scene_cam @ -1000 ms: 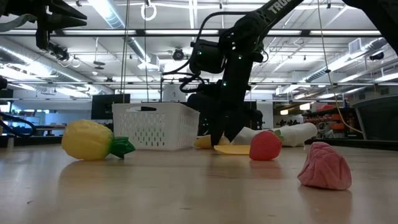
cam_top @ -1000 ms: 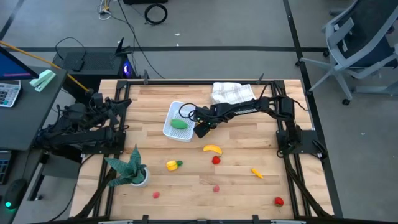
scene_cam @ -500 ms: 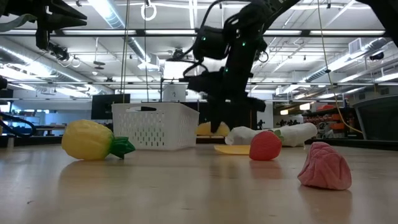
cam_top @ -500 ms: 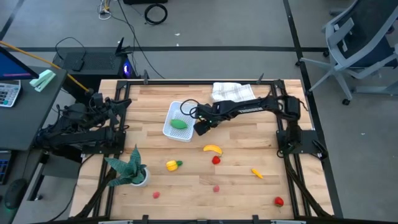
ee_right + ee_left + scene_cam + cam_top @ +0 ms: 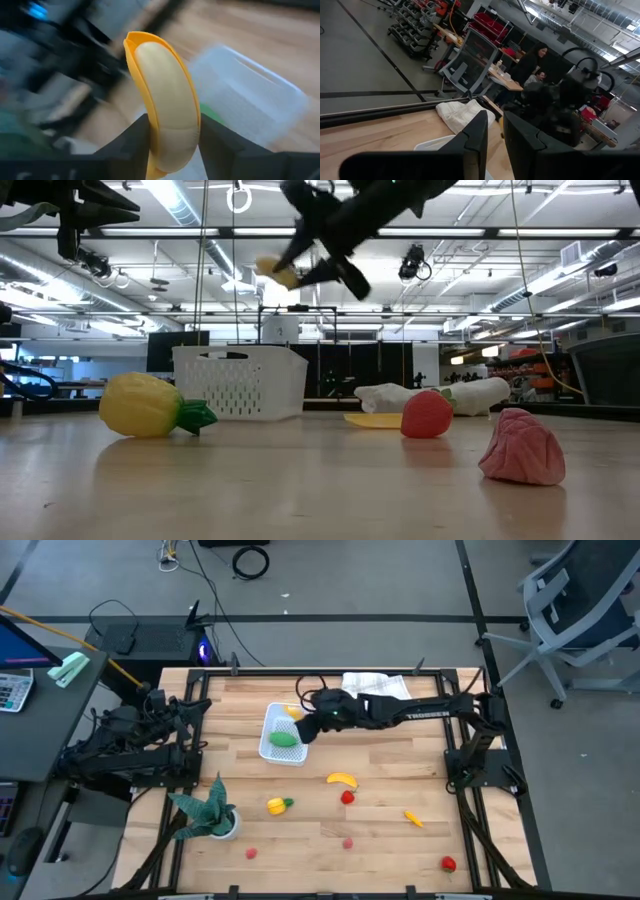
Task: Pick and placing Produce into tupperware
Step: Put the banana into the white basket
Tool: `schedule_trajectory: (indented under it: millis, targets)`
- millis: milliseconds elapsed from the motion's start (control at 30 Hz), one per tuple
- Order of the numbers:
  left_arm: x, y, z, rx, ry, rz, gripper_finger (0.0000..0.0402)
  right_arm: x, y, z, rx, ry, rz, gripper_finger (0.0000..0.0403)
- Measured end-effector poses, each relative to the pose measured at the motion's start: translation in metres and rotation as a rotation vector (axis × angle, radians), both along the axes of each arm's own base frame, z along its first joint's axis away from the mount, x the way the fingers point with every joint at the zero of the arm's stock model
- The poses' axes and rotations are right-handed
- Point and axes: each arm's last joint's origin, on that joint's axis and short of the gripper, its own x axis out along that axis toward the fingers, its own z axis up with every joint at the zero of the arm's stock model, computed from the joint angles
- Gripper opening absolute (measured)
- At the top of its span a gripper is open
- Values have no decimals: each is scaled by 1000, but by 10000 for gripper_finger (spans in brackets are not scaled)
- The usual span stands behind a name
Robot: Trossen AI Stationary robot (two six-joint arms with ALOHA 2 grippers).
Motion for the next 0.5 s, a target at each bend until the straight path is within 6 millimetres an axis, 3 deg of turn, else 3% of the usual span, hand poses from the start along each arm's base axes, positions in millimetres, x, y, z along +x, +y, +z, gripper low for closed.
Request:
schedule_trajectory:
  millis: [133, 367, 500]
  targets:
    - [0, 0, 0, 0, 0, -1, 68, 8, 1, -2, -26, -54, -3, 140]
    - [0, 0, -3, -3, 36, 1, 65, 25, -17, -42, 2, 47, -43, 145]
    - [0, 0, -4, -4, 39, 1, 65, 45, -31, -37, -27, 44, 11, 143]
